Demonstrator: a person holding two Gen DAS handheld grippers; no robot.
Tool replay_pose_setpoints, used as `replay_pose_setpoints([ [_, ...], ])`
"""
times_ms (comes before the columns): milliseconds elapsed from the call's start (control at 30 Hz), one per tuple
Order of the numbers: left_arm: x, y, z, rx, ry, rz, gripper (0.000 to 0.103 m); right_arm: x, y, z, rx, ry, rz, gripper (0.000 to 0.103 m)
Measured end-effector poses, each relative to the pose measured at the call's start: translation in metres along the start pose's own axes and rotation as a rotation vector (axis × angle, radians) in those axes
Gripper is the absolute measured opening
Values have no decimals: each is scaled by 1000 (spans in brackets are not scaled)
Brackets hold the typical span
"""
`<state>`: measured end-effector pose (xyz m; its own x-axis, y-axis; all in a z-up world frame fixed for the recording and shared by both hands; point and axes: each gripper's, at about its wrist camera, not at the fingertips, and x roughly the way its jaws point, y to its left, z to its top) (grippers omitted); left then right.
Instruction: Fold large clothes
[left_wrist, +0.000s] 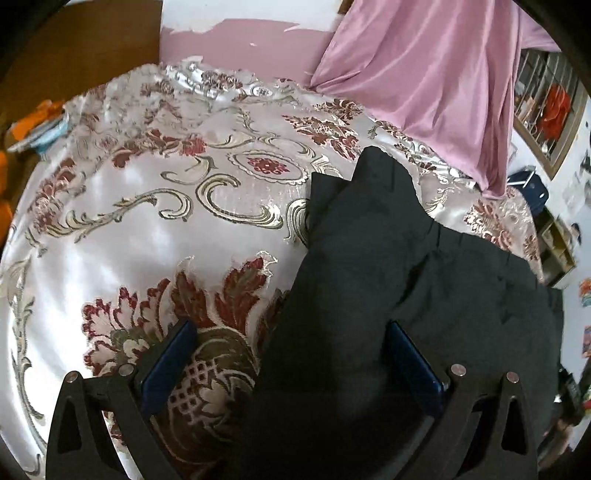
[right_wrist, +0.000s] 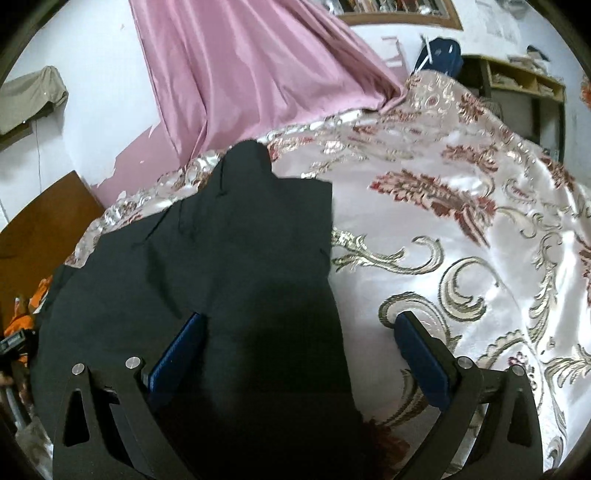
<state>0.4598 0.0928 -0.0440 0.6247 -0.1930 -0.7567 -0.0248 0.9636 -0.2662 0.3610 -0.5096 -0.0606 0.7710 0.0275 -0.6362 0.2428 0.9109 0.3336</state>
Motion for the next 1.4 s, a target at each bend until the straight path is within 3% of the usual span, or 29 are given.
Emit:
replay_pose_setpoints([
  [267,13,-15,-1,101,145,-112,103,5,-11,-3,47,60,97,102],
  [433,17,-22,0,77,233,-171,101,6,-5,-5,34,107,125,102],
  [667,12,-39,-3,49,281,-170,67,9,12,-3,57,221,205,100],
  [800,2,-36,-8,49,239,-171,39,7,29,-9,30,239,158,78],
  [900,-10,-31,-7,8,205,-208,26,-1,36,-11,40,213,132,58],
  [933,-15,-33,-7,10,194,-209,24,-6,38,-10,45,203,130,46],
  [1033,-36,-46,-4,58,149,-187,18,-20,46,-2,29,171,126,24],
  [1133,-66,-49,-1,76,87,-196,14,-43,72,5,-73,122,107,17],
  [1400,-163,-20,9,129,-86,-261,8,-113,140,7,-260,-17,177,15],
])
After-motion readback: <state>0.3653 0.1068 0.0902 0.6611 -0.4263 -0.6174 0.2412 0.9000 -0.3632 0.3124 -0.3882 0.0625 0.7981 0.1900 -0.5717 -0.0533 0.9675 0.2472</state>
